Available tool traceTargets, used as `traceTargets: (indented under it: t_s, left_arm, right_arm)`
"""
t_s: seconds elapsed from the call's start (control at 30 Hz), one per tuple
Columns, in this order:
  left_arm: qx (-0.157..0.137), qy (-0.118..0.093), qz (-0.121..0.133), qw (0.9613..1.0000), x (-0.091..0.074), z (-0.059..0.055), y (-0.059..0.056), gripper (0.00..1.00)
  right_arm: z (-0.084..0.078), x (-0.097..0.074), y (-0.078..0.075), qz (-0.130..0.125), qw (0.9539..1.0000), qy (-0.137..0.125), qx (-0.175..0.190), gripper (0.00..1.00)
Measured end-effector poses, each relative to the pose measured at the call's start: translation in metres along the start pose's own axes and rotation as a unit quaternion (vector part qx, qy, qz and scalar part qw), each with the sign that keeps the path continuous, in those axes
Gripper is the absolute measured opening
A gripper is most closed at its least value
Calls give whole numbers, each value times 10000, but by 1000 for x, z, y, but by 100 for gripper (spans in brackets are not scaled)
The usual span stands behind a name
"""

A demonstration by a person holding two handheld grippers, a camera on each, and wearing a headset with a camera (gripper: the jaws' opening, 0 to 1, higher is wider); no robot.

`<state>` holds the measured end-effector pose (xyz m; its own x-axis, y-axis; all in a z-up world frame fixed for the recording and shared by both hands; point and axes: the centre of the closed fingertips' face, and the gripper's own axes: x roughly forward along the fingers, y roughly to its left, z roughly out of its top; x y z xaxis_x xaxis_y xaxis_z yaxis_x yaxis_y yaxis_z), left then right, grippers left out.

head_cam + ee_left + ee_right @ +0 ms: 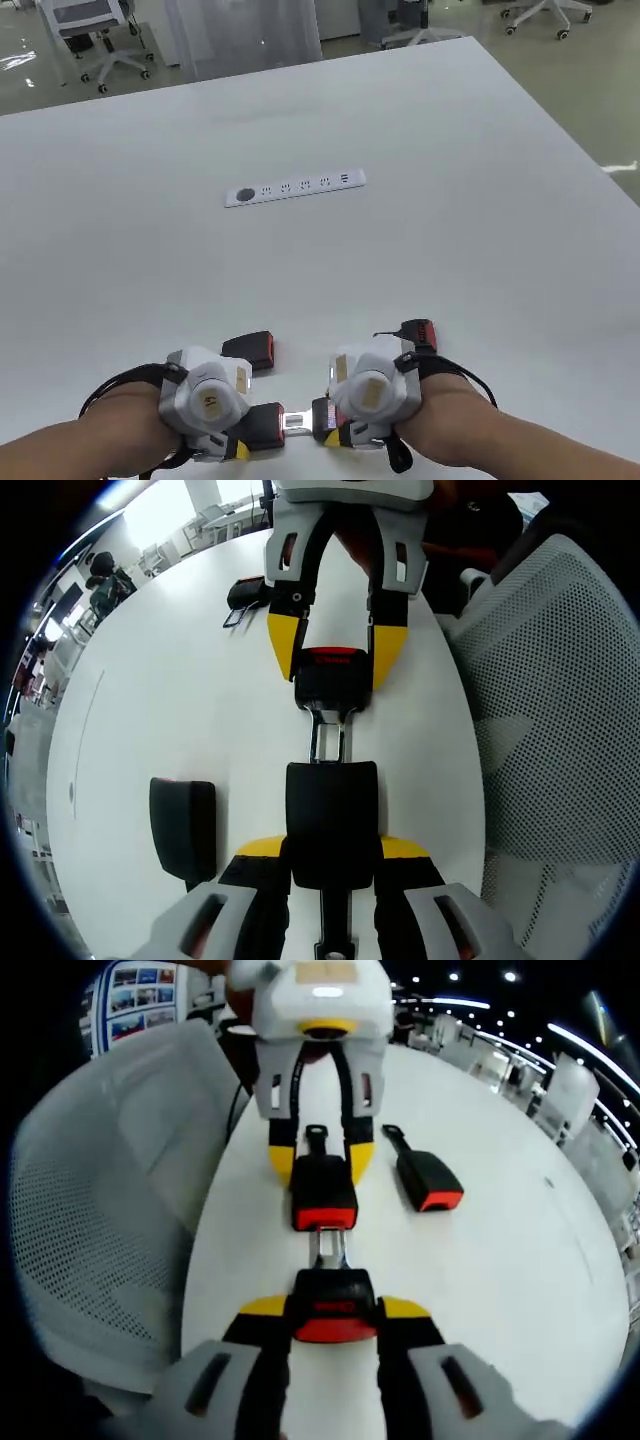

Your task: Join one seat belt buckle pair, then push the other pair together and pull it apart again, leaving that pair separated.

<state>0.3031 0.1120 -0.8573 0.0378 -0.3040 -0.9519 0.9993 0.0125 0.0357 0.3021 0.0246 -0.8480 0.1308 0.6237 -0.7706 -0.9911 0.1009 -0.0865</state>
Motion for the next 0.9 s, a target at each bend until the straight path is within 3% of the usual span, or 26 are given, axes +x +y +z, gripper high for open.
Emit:
traceTargets:
  t_s: [0.23,0.57,0.7,0.9]
  left_arm:
    - [-2,35,-41,10000,0,-1,0,33]
    - [90,18,-93,9999,1,0,0,33]
    - [103,8,-97,9999,1,0,0,33]
    - [9,-74,-56,10000,0,-1,1,33]
  right_arm:
    - [0,0,0,29,10000,9,73,32]
    - [4,3,3,127,9998,55,-148,32]
    - [12,9,2,153,9998,-48,-99,31]
    - [11,9,1,200,9997,-104,26,30]
